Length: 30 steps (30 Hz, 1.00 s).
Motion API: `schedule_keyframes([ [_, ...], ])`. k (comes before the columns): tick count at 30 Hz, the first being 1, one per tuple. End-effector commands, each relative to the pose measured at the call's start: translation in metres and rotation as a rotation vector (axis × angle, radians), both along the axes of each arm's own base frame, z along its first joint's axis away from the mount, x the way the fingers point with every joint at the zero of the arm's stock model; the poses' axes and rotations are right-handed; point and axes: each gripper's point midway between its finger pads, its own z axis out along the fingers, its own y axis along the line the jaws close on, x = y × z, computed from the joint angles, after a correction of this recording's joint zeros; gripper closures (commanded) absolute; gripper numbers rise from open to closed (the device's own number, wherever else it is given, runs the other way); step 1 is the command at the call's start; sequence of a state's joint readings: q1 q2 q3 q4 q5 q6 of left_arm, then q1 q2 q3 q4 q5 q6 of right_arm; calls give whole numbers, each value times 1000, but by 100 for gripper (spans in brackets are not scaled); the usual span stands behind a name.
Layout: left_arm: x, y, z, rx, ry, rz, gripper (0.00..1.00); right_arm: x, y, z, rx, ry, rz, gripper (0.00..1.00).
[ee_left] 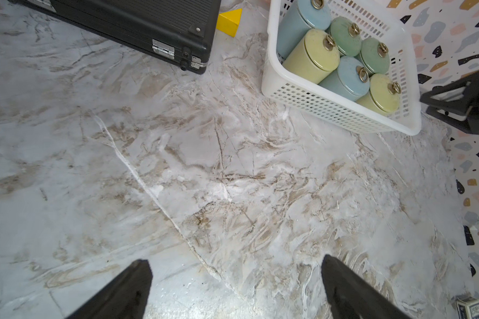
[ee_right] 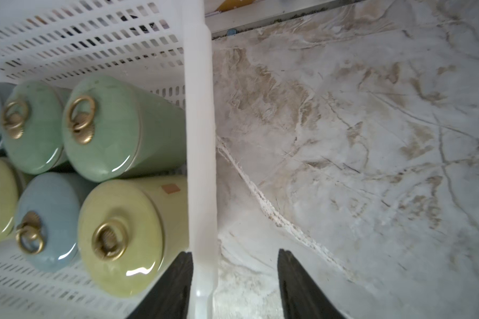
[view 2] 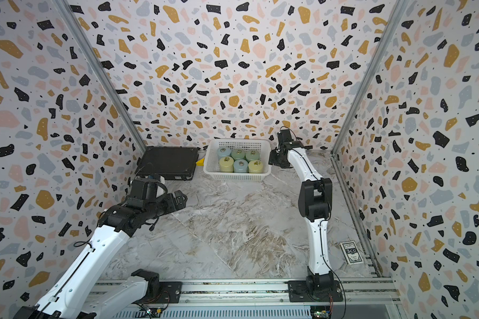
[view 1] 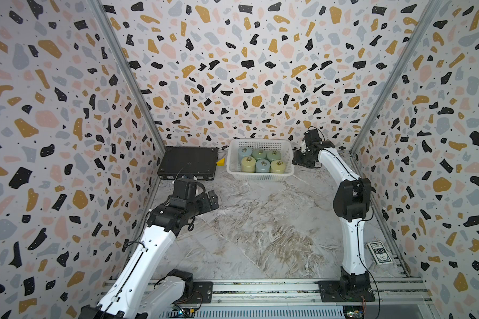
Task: Take the tea canister out of the basket
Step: Move the basket to the center of the board.
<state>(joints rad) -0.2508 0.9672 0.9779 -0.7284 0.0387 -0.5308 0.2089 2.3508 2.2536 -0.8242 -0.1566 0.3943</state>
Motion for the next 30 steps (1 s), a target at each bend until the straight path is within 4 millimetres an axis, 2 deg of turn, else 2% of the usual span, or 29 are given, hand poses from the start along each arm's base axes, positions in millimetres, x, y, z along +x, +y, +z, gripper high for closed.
schedule_keyframes([
  [1,-4,-7,14,-16,-30,-51,0,-5,-2,6,-35,38,13,54],
  [2,-5,-8,13,-19,-23,-54,0,-2,-1,2,-38,43,16,59],
  [4,-6,-12,12,-30,-6,-74,0,2,1,-7,-47,49,24,64],
  [11,-5,-15,10,-26,4,-91,0,2,11,-22,-92,54,55,65],
  [13,-5,-14,9,-23,7,-92,0,2,12,-23,-96,54,56,78],
  [17,-6,-15,8,-26,15,-96,0,-2,12,-15,-113,44,58,91],
  [23,-6,-16,5,-30,19,-99,0,-27,6,0,-120,32,52,100],
  [30,-6,-22,0,-49,27,-126,0,-85,-6,8,-100,37,50,100],
])
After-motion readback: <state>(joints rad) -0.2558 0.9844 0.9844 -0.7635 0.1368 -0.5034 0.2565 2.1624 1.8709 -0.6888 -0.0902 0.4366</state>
